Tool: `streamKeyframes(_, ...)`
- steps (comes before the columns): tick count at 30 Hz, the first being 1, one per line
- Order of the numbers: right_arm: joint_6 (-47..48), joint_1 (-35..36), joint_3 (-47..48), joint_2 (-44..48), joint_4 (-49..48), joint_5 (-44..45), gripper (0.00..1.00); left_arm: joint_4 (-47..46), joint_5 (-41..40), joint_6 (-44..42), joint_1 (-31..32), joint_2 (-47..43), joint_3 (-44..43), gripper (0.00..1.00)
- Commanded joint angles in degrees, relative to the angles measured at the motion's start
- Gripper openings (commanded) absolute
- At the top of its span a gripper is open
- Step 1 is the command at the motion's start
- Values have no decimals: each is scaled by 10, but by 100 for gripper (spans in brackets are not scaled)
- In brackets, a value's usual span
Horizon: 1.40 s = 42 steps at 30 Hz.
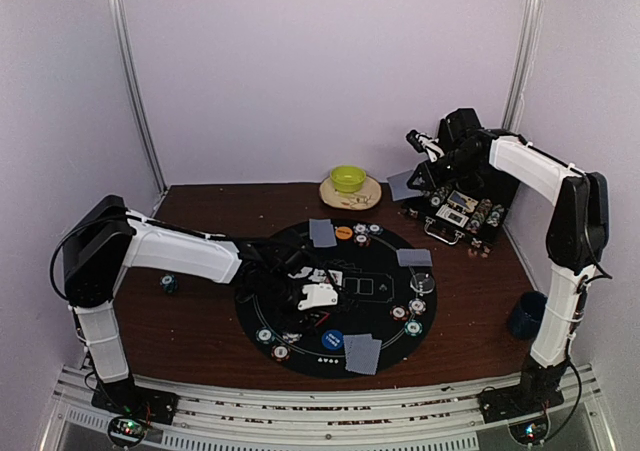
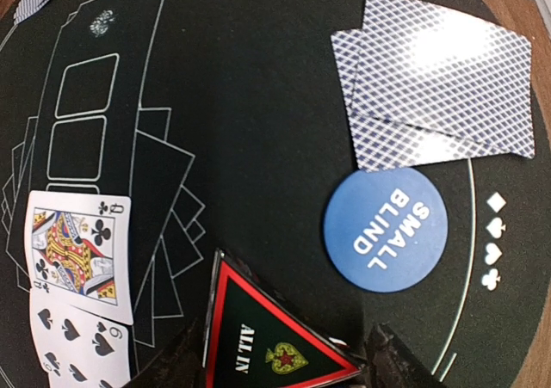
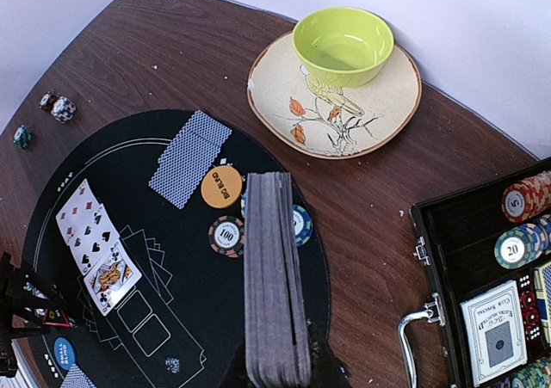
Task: Distribute texas hold em gaming equipment
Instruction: Place the all-in button in the small blind area.
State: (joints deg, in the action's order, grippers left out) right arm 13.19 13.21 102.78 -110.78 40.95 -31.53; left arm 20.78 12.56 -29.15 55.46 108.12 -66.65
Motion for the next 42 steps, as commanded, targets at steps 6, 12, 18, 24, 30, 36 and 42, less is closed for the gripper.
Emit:
streamKeyframes(6, 4, -1, -2, -2, -4, -6, 0, -34, -2, 20, 3, 10, 2, 48)
streamKeyframes(12, 5, -1, -2, -3, -5, -6, 0, -29, 7, 19, 4, 10, 5, 49)
streamKeyframes(18, 6, -1, -2, -3, -4, -6, 0, -21, 27, 12, 9, 9, 8, 50)
streamKeyframes(24, 7, -1, -3, -4, -3, -6, 0, -25, 18, 13, 11, 10, 14, 51)
streamKeyframes(30, 8, -1, -3, -5, -3, -5, 0, -28, 16, 14, 11, 12, 18, 55)
streamKeyframes(36, 9, -1, -3, -2, -2, -4, 0, -25, 21, 8, 11, 10, 21, 80)
streamKeyframes(42, 9, -1, -2, -5, -2, -5, 0, -20, 43, 1, 11, -2, 23, 86)
